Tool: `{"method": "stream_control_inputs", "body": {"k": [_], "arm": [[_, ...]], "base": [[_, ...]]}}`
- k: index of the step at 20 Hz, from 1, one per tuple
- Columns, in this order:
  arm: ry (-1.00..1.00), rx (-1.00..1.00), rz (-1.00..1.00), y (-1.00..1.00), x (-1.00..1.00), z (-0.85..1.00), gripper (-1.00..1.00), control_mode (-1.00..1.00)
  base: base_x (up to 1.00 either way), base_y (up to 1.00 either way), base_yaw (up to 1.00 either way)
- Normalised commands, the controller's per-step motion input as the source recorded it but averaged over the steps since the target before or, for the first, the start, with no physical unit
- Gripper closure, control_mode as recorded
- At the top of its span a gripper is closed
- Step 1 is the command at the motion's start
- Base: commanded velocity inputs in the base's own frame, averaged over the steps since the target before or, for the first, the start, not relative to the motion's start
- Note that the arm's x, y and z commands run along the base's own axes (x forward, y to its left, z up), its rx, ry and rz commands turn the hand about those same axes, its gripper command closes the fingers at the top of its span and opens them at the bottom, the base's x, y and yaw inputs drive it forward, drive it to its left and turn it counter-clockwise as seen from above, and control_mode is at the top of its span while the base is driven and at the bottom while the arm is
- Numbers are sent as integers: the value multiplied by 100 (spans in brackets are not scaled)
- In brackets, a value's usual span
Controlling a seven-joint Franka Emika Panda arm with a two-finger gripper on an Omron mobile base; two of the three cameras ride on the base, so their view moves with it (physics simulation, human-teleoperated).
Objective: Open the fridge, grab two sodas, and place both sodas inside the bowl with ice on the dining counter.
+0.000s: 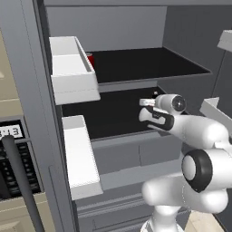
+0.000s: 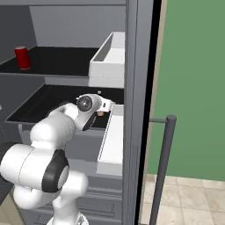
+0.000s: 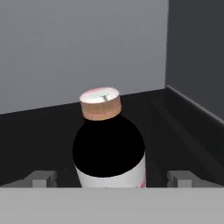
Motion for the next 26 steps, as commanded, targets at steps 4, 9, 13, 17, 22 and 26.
{"method": "stream_control_inputs", "body": {"k": [4, 9, 13, 17, 22, 26], "arm": [[1, 0, 0, 0, 20, -14, 100, -100], [0, 0, 1, 0, 13, -6, 100, -100], [0, 0, 0, 0, 0, 0, 100, -100], [0, 0, 0, -2, -1, 0, 100, -100], [0, 2, 0, -4, -7, 0, 100, -100], [0, 1, 0, 1, -12, 0, 100, -100]], "base": [[0, 0, 0], [0, 0, 0], [0, 0, 0], [0, 0, 0], [0, 0, 0], [0, 0, 0]]}}
